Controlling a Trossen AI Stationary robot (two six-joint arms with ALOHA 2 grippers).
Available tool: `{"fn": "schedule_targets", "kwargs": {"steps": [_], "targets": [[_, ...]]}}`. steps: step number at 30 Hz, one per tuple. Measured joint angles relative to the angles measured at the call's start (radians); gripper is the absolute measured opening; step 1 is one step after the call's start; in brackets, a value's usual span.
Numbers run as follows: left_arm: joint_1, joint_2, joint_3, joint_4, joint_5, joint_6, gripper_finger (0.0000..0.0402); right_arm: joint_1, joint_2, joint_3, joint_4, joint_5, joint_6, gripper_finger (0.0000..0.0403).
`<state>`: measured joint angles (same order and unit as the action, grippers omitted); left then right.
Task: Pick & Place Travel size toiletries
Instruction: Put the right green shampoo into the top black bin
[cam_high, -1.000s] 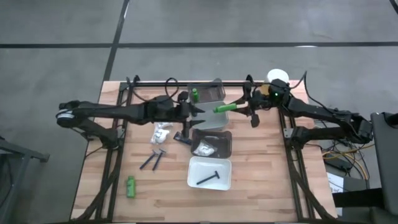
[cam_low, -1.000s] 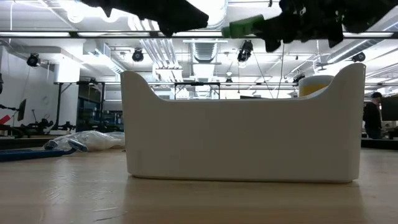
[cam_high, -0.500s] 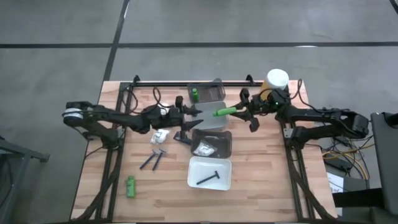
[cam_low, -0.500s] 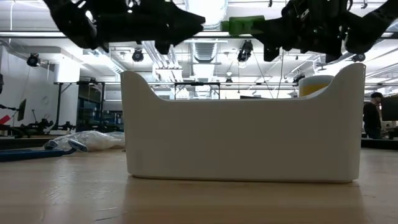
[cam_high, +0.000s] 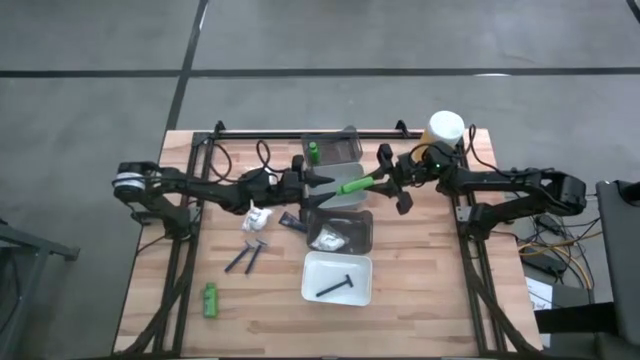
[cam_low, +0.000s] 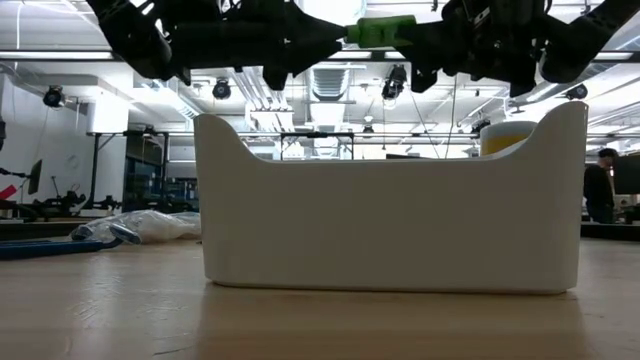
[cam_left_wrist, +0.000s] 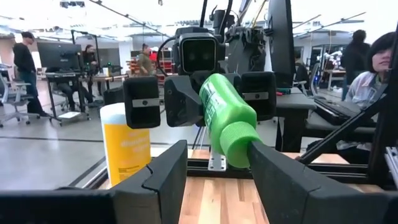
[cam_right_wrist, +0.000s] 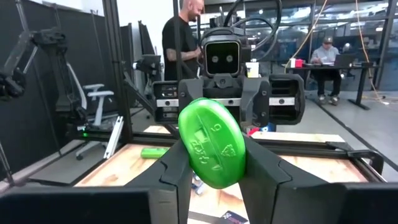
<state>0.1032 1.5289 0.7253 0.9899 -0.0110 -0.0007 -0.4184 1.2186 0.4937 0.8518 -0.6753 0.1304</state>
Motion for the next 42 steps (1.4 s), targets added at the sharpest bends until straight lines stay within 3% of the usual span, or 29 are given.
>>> {"fn": "schedule_targets", "kwargs": {"steps": [27,42], "targets": [[0.004,-0.038,-0.004,-0.065,0.027,-0.021,0.0180,0.002,-0.003,0.006,0.000,-0.003,-0.016,0.0092],[0.003,-0.037,0.000,-0.060,0.107,-0.057,0.0180,-0.001,-0.003,0.006,-0.006,-0.003,-0.028,0.0088]]}}
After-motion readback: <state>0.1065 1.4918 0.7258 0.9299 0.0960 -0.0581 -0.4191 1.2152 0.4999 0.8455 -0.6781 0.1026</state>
